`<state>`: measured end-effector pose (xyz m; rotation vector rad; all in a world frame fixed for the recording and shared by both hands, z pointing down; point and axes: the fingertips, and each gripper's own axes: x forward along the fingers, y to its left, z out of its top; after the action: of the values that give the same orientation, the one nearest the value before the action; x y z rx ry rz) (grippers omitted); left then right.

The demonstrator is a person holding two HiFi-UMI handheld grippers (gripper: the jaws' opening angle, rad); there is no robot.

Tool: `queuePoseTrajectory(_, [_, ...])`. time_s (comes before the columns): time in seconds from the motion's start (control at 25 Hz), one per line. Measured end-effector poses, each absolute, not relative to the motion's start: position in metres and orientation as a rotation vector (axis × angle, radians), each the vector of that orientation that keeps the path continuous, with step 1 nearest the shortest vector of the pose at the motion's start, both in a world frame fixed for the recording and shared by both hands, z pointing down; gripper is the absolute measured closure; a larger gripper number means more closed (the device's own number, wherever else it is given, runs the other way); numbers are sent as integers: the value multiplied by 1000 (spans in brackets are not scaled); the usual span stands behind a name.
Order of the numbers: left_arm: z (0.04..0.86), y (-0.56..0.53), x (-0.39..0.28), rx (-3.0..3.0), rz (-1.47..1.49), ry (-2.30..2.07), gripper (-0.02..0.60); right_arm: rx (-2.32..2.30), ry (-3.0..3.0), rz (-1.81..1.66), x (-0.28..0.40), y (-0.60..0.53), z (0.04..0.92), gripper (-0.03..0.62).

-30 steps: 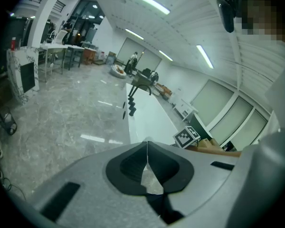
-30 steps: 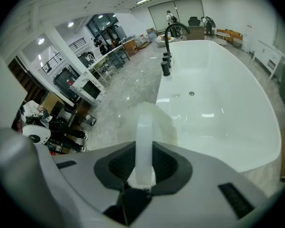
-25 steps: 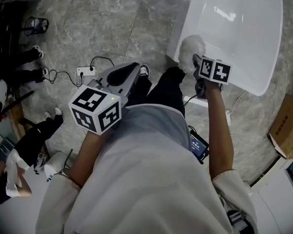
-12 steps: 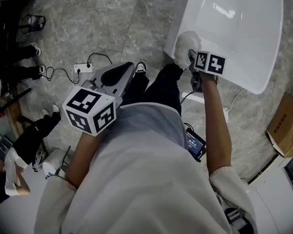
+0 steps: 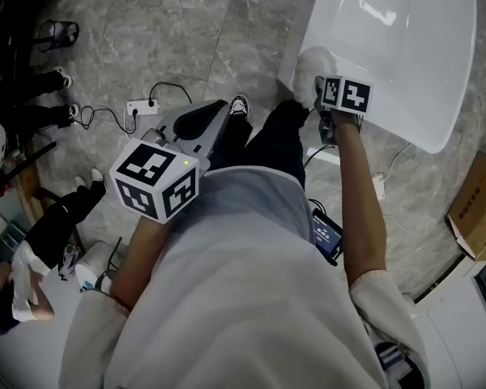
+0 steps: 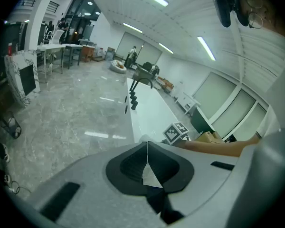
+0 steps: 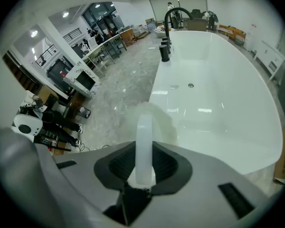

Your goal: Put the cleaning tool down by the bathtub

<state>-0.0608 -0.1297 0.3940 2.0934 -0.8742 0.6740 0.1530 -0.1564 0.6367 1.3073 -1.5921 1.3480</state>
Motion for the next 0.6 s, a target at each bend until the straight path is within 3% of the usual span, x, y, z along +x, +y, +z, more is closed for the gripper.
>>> queuePoseTrajectory(0.6, [394, -124, -67, 2064, 695, -886, 572, 1302, -1550, 1381, 155, -158, 653, 519])
